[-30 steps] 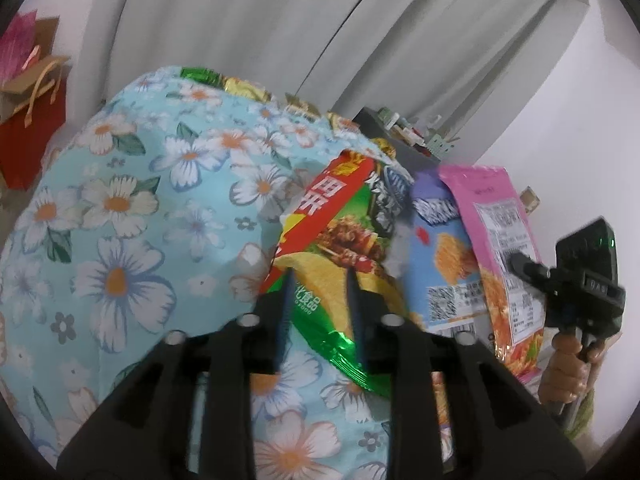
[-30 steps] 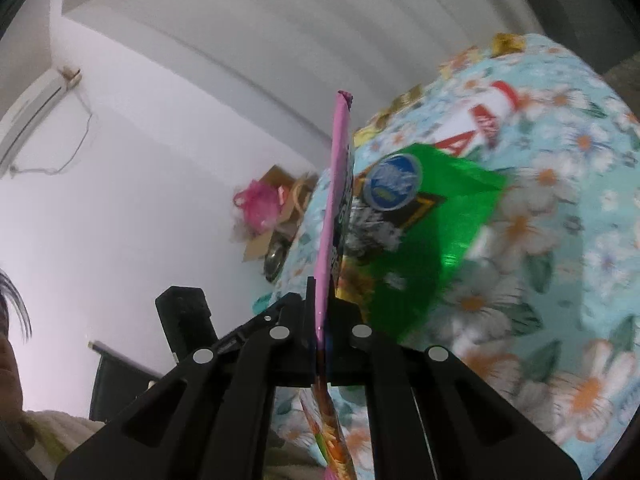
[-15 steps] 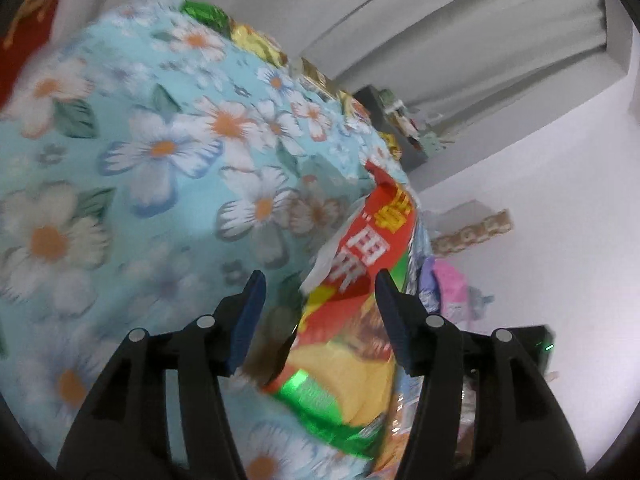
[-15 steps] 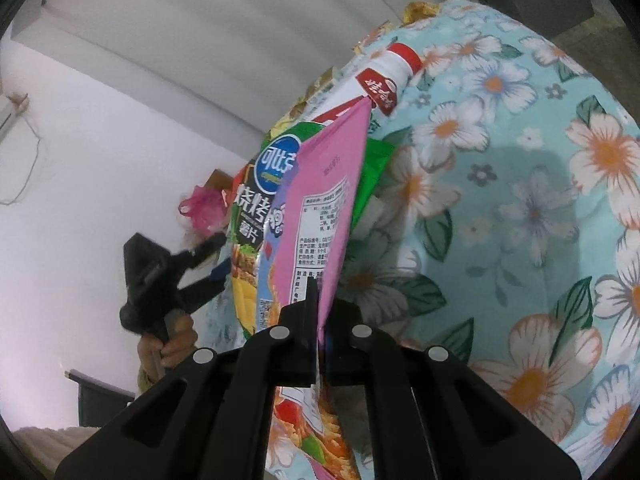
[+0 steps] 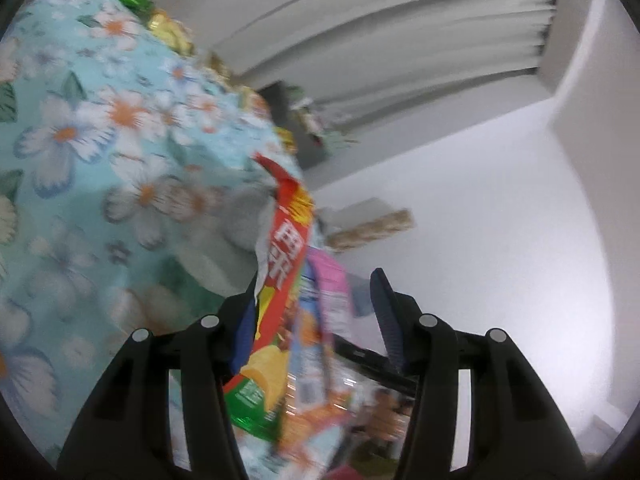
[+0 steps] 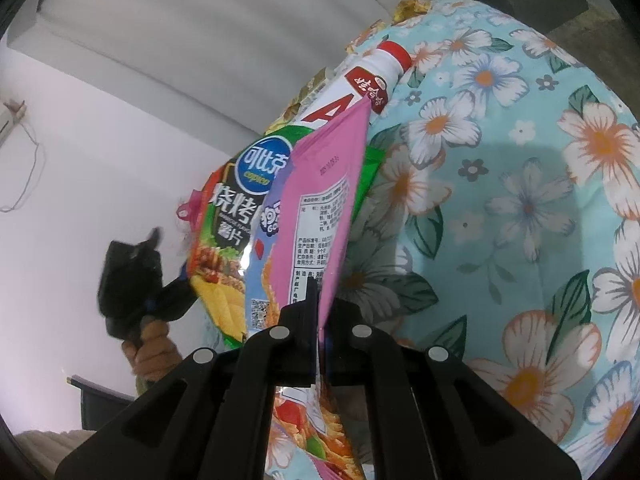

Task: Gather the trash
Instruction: 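Grasp the red and yellow chip bag with the left tool while the right tool holds the pink bag, then lift the red chip bag and pink bag up from the bed with both tools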

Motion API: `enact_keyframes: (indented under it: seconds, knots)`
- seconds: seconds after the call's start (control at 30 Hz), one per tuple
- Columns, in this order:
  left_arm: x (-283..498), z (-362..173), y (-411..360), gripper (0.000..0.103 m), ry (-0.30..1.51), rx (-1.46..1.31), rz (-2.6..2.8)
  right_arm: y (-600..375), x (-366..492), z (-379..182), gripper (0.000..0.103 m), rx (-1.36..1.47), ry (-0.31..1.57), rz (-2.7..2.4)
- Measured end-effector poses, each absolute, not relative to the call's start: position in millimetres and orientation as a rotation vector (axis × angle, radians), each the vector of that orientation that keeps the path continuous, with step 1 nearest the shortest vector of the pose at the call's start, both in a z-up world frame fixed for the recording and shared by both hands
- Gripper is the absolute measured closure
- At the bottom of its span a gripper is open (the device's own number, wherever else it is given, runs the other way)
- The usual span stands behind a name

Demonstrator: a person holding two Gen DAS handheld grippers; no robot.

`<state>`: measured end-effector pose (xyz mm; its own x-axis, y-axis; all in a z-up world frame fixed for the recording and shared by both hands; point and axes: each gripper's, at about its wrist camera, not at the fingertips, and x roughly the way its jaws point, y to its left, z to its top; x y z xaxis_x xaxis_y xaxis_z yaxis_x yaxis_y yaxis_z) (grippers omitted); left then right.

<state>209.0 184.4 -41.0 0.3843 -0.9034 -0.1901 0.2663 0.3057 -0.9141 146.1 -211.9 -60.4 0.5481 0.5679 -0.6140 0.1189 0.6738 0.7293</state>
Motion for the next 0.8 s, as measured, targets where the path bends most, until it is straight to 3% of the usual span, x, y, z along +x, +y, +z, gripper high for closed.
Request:
enact_keyframes:
  seconds: [0.23,0.4,0.5,0.63,0.8]
  knots:
    - [202,-44,167,0.058,0.897,-0.799,-0.789,-215,150,-70,0.100,0.842,0.981,0.294]
    - [200,-61,166,0.059,0.951,-0.857,-0.801,-217,150,-69,0.100,0.852,0.982,0.291]
    - [199,-68,161,0.064,0.977,-0.878,-0.809,-217,150,-70,0.100,0.856,0.982,0.291]
    - [197,-68,155,0.085,0.981,-0.863,-0.793,-216,152,-72,0.100,0.861,0.984,0.289]
    - [196,-53,146,0.094,0.948,-0.783,-0.779,-218,147,-65,0.100,0.859,0.964,0.291]
